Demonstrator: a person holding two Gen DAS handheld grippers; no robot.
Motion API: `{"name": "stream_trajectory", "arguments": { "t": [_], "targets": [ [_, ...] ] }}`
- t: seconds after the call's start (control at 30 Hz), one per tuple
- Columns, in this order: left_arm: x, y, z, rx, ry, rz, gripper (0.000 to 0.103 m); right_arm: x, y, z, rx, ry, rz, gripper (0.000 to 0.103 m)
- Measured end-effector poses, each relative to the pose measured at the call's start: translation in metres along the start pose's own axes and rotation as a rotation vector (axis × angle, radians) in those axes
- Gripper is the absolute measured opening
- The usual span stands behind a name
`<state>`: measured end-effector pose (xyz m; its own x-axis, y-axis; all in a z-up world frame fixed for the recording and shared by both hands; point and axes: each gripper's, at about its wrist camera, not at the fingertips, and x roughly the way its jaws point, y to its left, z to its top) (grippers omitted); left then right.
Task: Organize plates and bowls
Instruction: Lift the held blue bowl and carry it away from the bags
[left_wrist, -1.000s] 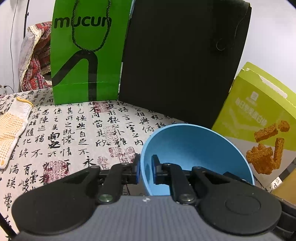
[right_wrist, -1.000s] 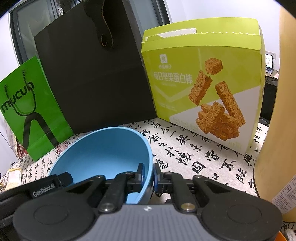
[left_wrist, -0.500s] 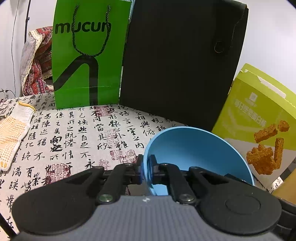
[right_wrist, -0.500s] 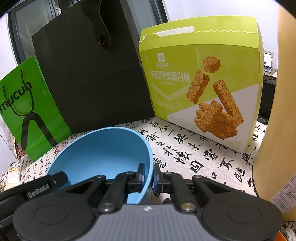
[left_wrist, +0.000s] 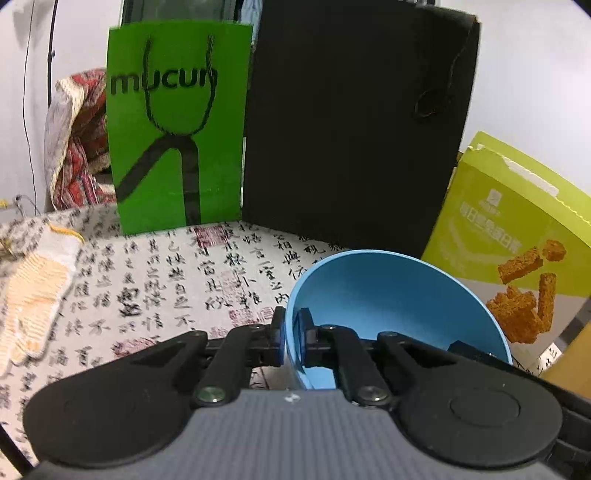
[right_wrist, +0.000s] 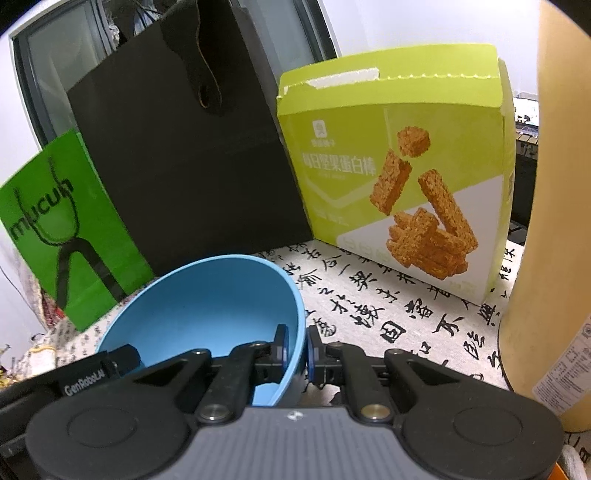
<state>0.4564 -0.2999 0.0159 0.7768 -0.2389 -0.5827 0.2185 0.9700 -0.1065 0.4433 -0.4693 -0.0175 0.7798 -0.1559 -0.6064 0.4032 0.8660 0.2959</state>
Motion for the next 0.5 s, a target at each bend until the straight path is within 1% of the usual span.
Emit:
{"name": "stream_trajectory", "arguments": {
  "t": [0.23, 0.5],
  "targets": [
    [-0.037, 0.005, 0.007, 0.016, -0.043, 0.028, 0.008, -0.032, 0.013, 0.001, 0.009, -0.03, 0.041, 0.009],
    [-0.064, 0.016, 0.009, 0.005, -0.049, 0.037, 0.008, -0.057, 0.027, -0.005, -0.012, -0.036, 0.059, 0.009]
  ]
}}
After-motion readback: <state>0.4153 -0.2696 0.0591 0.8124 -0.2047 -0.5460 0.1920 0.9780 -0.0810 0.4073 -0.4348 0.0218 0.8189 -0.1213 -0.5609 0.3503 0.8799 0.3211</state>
